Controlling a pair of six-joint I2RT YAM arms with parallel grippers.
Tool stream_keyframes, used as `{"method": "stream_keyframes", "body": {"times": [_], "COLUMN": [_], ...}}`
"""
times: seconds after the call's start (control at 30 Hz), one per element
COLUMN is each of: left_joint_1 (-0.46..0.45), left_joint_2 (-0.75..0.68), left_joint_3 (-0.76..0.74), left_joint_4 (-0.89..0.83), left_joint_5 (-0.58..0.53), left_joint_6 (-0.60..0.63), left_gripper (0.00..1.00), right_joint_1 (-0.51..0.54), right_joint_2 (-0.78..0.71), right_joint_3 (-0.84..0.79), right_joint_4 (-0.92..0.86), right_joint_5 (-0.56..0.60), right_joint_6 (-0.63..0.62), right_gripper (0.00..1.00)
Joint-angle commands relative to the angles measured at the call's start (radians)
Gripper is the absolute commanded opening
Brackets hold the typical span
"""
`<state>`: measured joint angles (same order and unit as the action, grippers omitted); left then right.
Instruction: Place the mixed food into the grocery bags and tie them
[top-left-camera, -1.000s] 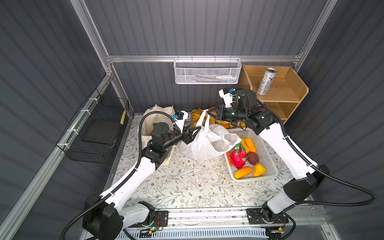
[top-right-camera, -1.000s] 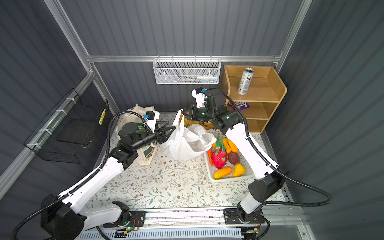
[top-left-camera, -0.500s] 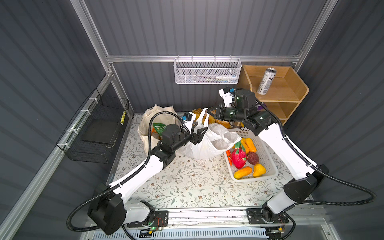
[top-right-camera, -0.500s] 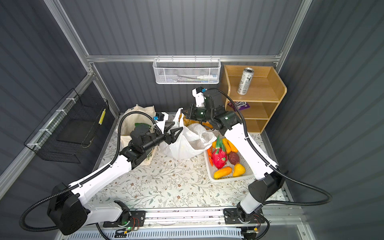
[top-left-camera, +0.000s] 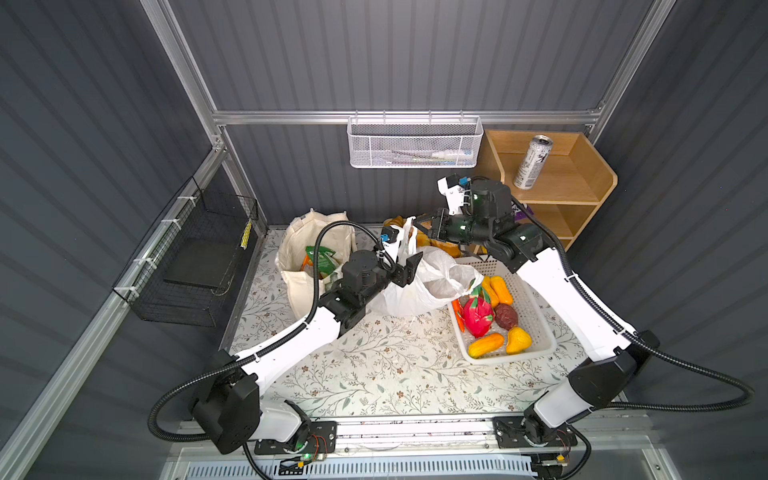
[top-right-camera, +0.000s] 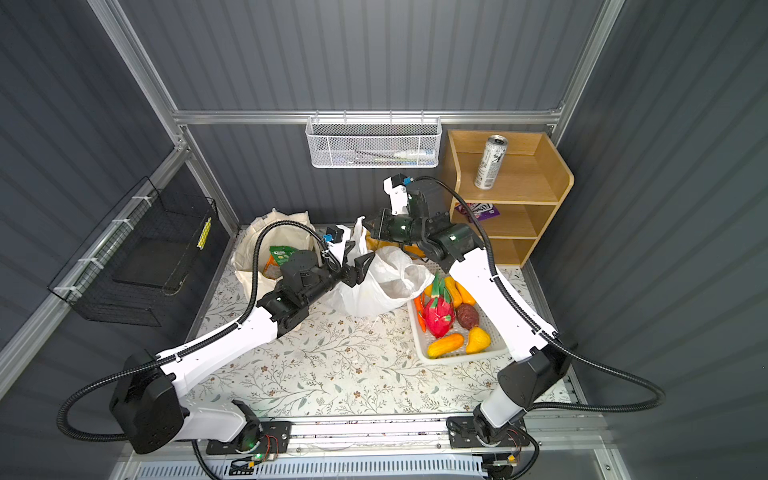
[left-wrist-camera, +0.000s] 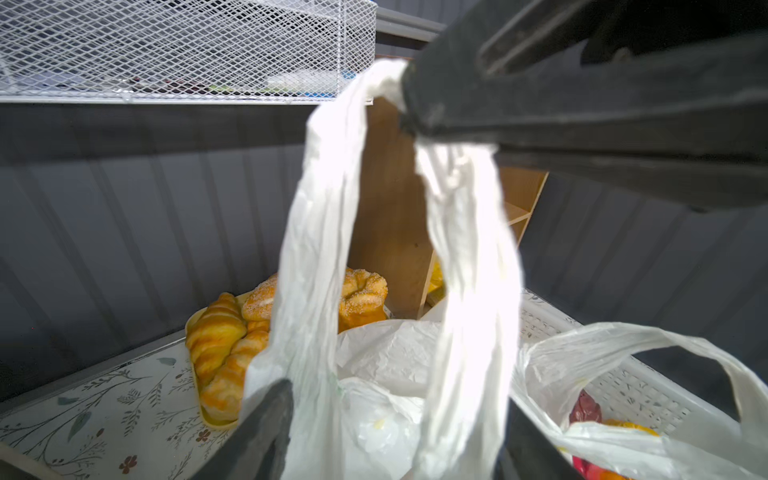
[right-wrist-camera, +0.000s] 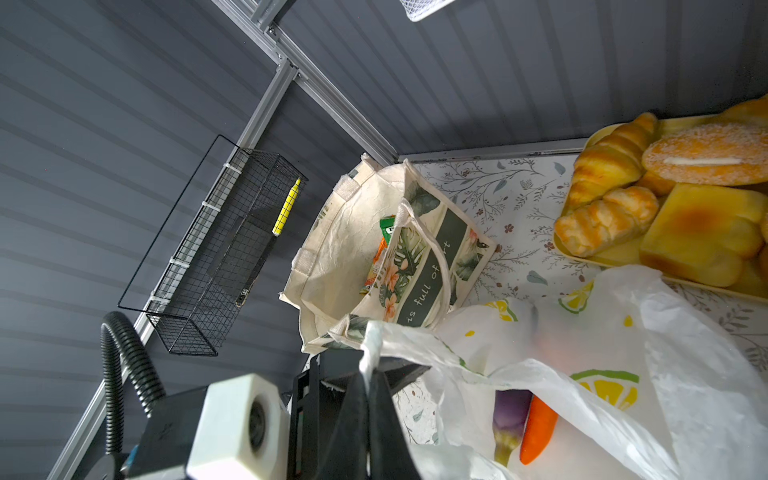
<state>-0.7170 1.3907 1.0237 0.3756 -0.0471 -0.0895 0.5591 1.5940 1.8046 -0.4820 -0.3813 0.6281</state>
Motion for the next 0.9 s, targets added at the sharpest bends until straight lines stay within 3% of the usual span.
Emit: {"method": "stream_keyframes", "body": {"times": [0.0,0.17,0.6,0.87], "left_joint_1": [0.001,0.001,-0.022,-0.022], "left_joint_2": [0.000,-0.025,-0.140,-0.048], "left_joint_3": [-0.031,-0.048,-0.058,0.071], "left_joint_4": [0.072,0.083,0.056,-0.079], "left_joint_5": [-0.074,-0.129,-0.200,-0.009], "left_joint_6": [0.011,0.040,0.095,0.191], "left_gripper": [0.71,0.77,0.80,0.83], "right_joint_1": [0.005,0.005,0.005,0.004], "right_joint_2": [-0.026,-0.029,-0.037,-0.029], "right_joint_3": [-0.007,-0.013,-0.027,-0.018], "right_joint_4": [0.016,0.014,0.017,0.013], "right_joint_5": [0.005,0.004,0.021,-0.012], "right_joint_6": [-0.005,-0.011,-0.022,-0.030], "right_gripper": [0.00,0.00,0.00,0.00]}}
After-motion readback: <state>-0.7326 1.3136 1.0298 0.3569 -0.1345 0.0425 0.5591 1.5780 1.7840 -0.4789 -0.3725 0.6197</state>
